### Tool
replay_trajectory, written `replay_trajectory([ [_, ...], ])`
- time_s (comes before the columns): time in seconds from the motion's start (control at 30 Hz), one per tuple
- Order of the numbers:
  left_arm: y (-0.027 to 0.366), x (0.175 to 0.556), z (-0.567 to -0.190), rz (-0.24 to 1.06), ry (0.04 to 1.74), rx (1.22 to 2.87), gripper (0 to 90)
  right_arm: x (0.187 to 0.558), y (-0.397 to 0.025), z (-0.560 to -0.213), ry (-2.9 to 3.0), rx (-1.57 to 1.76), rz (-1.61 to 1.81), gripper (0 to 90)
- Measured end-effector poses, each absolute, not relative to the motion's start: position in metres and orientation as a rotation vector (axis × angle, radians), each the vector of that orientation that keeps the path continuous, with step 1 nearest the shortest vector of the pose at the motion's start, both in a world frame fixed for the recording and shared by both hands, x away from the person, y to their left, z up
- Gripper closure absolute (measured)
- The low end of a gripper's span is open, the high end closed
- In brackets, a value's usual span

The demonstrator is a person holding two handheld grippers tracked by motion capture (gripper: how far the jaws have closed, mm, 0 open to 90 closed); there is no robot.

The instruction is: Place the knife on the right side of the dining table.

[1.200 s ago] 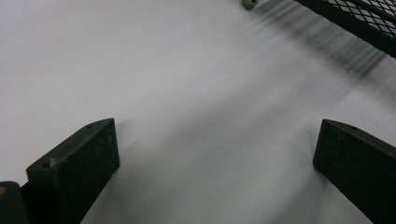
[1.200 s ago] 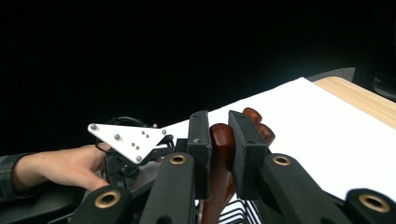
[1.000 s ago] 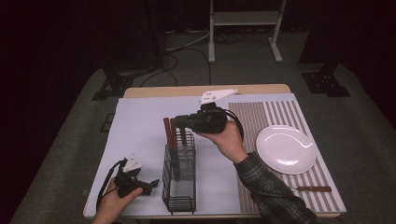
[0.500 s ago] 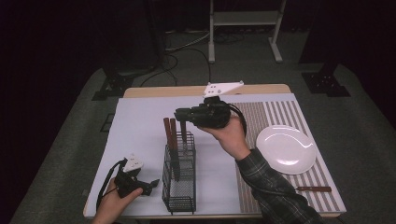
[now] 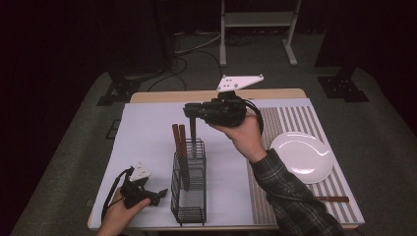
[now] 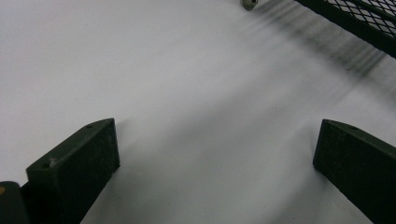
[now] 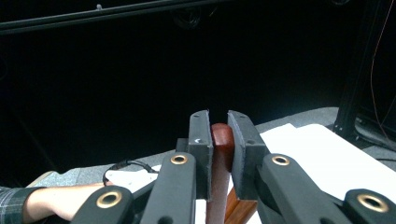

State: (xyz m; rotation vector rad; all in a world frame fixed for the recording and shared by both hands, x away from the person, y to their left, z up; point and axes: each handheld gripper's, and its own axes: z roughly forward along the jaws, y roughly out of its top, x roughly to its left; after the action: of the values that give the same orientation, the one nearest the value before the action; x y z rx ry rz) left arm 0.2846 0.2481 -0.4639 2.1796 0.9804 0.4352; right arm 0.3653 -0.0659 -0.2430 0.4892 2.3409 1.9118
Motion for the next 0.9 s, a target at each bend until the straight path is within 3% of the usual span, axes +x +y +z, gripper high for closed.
replay_trajectory([
  [0.9,0.248,0.285,-0.464,0.435,0.981,2.177,0.0,0.368,-0.099,-0.204,2.2,0.501,1.914,79.5],
])
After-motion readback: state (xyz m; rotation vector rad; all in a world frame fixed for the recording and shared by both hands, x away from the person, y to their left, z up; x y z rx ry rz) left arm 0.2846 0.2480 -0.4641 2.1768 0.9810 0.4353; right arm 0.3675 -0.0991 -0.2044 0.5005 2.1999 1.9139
